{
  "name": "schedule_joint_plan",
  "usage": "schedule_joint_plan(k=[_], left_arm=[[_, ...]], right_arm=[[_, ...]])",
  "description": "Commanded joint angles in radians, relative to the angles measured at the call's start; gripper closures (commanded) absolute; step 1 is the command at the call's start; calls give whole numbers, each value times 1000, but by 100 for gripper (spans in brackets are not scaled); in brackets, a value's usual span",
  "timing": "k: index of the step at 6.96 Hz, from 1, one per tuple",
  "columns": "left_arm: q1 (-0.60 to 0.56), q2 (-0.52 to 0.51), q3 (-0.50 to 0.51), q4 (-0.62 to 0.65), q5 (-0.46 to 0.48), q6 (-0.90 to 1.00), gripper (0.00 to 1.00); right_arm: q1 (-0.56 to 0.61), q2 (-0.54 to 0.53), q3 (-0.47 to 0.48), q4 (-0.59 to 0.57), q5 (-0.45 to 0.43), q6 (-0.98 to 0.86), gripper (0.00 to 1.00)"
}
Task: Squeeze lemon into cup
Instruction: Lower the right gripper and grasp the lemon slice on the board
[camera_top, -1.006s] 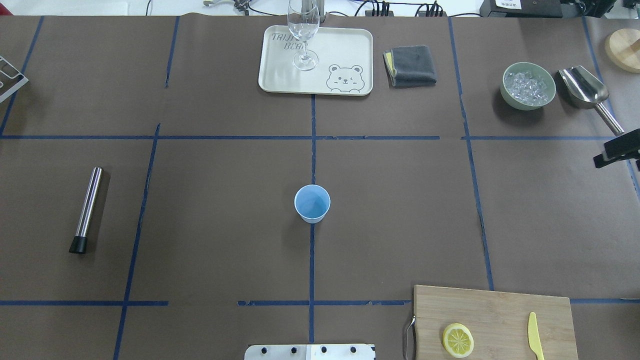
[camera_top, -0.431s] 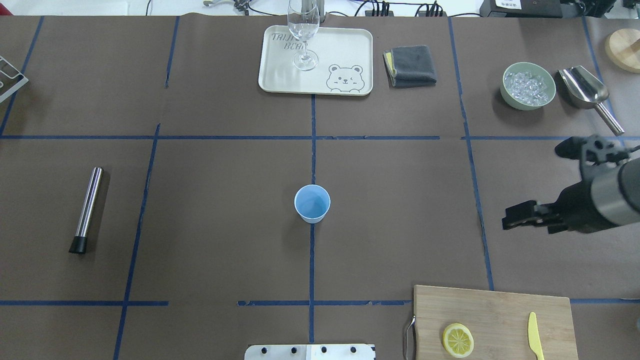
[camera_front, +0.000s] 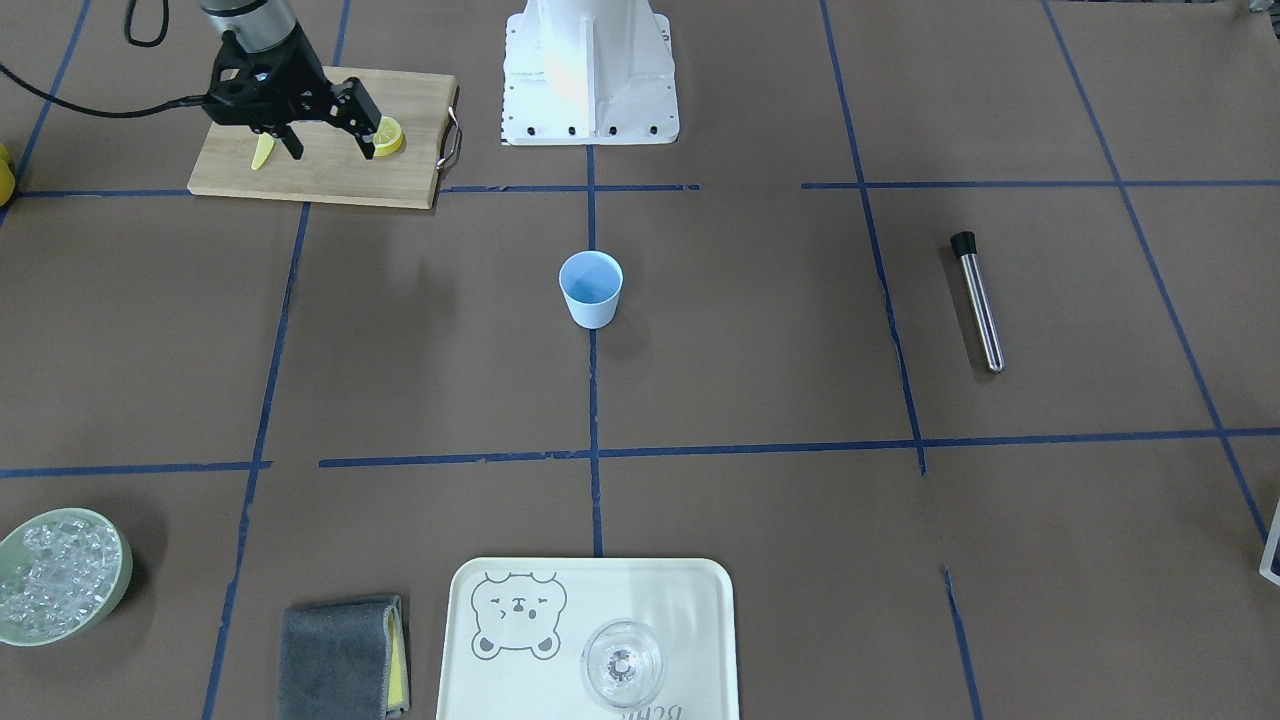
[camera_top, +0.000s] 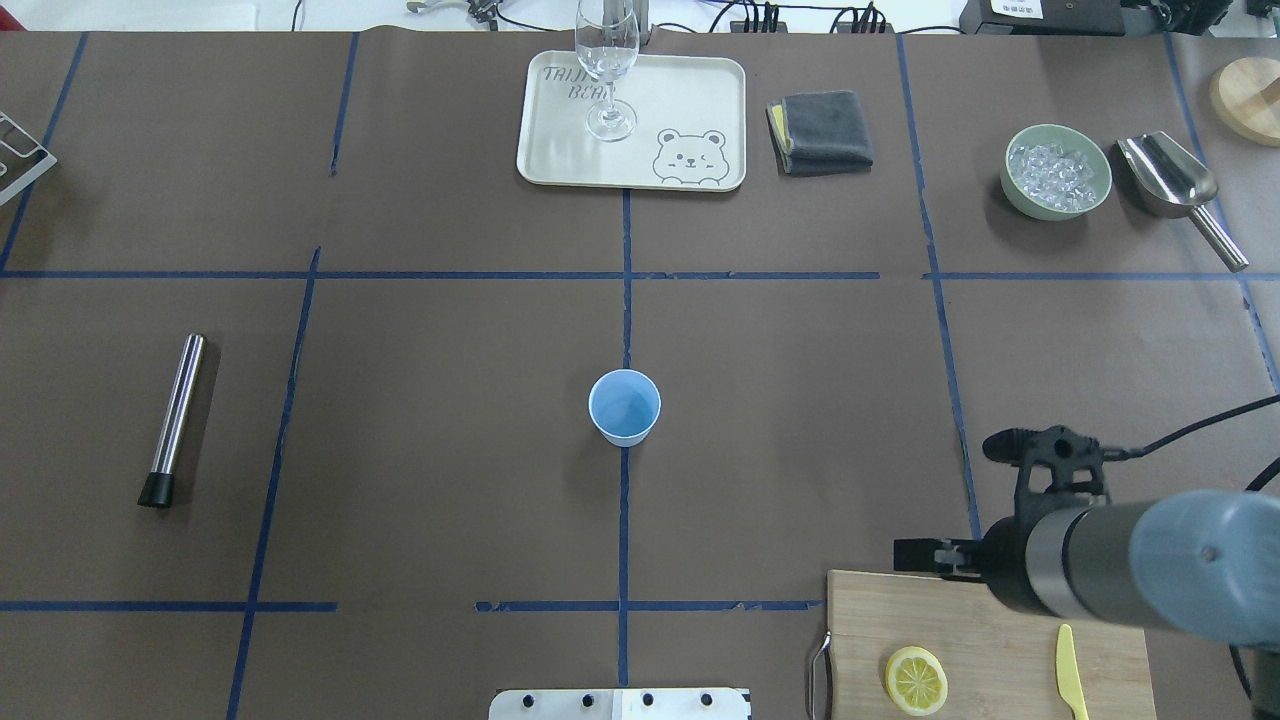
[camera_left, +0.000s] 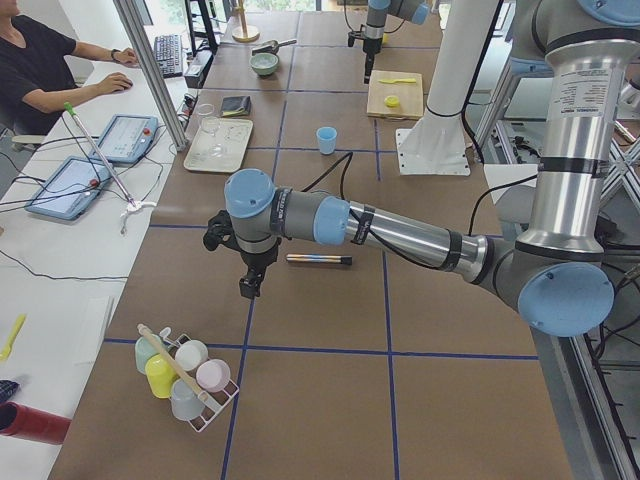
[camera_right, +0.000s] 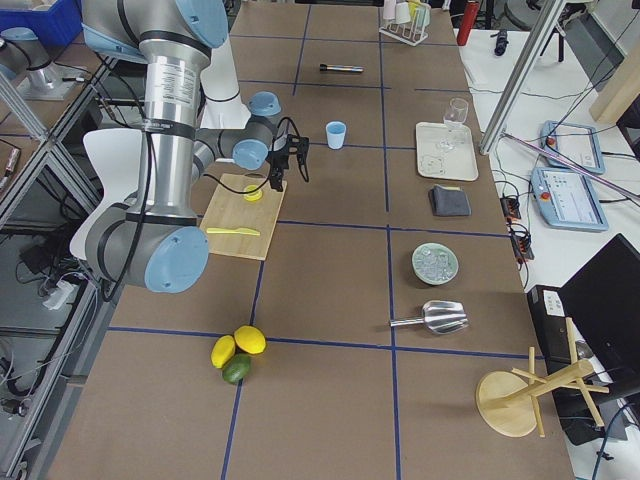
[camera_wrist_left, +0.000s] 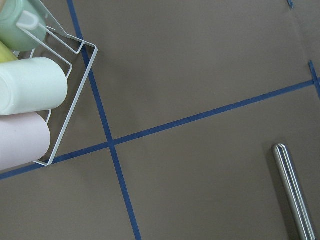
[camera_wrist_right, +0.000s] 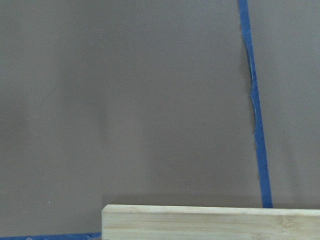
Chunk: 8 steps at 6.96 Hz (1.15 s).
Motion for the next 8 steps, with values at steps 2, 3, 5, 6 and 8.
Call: schedule_joint_plan(k=[2, 3, 5, 6, 8], left_arm=[[0, 2, -12, -1, 0, 0, 0], [0, 2, -12, -1, 0, 0, 0], [-2, 3, -14, -1, 0, 0, 0], [0, 3, -14, 0, 0, 0, 0], [-2, 3, -20, 2, -3, 0, 0]], right_arm=[[-108, 98, -105, -4, -100, 118, 0], [-115, 89, -104, -6, -99, 140, 0], [-141, 66, -102, -7, -99, 150, 0], [-157, 54, -102, -7, -97, 159, 0], [-181, 42, -98, -7, -96, 176, 0]])
